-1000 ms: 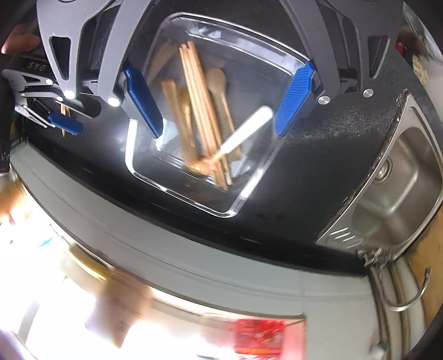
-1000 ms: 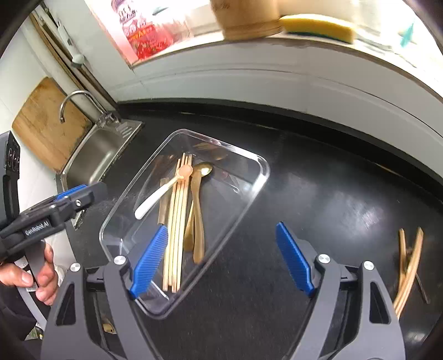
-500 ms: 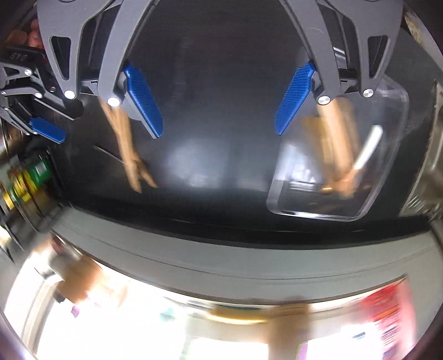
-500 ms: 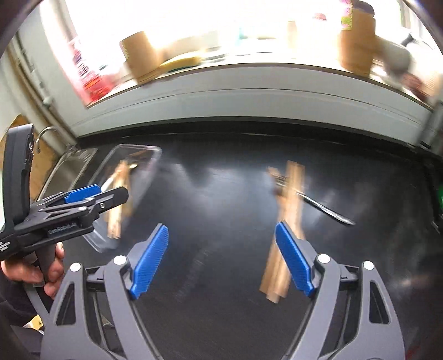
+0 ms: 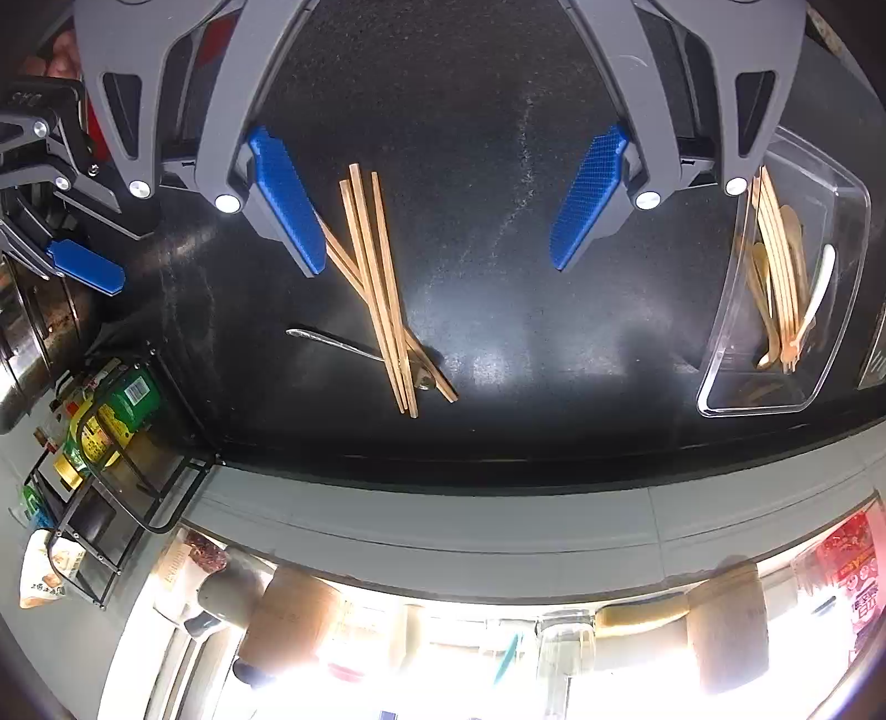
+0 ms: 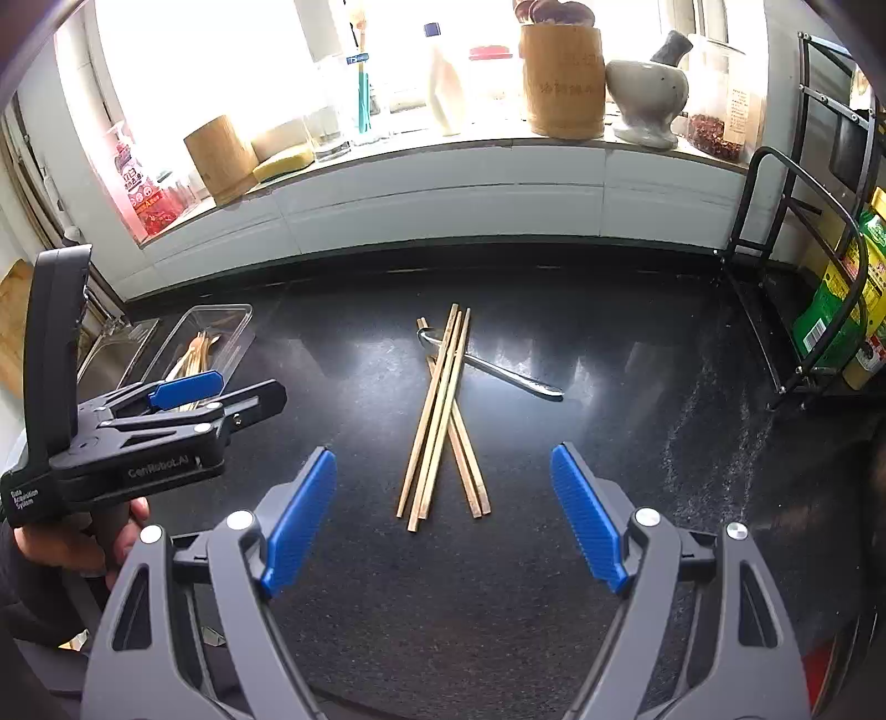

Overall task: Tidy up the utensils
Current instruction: 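Move both open tools back to the remaining chopsticks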

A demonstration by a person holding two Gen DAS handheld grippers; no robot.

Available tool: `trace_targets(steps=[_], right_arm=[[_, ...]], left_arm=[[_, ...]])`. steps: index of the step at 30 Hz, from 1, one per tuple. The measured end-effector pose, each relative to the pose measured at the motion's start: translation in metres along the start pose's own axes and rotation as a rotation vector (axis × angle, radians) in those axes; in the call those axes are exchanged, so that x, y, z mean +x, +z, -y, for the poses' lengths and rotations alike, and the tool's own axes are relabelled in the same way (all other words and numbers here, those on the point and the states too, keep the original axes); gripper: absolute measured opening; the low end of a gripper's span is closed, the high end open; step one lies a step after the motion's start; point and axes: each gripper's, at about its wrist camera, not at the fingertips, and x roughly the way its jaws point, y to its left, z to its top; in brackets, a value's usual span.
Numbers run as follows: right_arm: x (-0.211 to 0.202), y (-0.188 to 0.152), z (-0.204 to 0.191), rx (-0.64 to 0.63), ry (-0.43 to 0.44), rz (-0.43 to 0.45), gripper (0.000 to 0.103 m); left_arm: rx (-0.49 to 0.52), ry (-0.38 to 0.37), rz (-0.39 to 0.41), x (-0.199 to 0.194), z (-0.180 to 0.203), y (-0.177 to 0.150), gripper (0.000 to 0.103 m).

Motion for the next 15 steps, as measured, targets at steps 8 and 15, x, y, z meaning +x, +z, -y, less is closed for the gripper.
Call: trace_targets(steps=[8,15], right_arm=[[0.014,0.004,0.001,-0.024,0.015,-0.025,0.078],[0.046,0.006,0.008,-0.033,-0.005,-0.069,0.076]], left_arm=[[0.021,0.027,-0.031,0.016,0.002,0.001,0.081],[0.085,0.045,-0.091,0.071,0.003,0.01,0.081]])
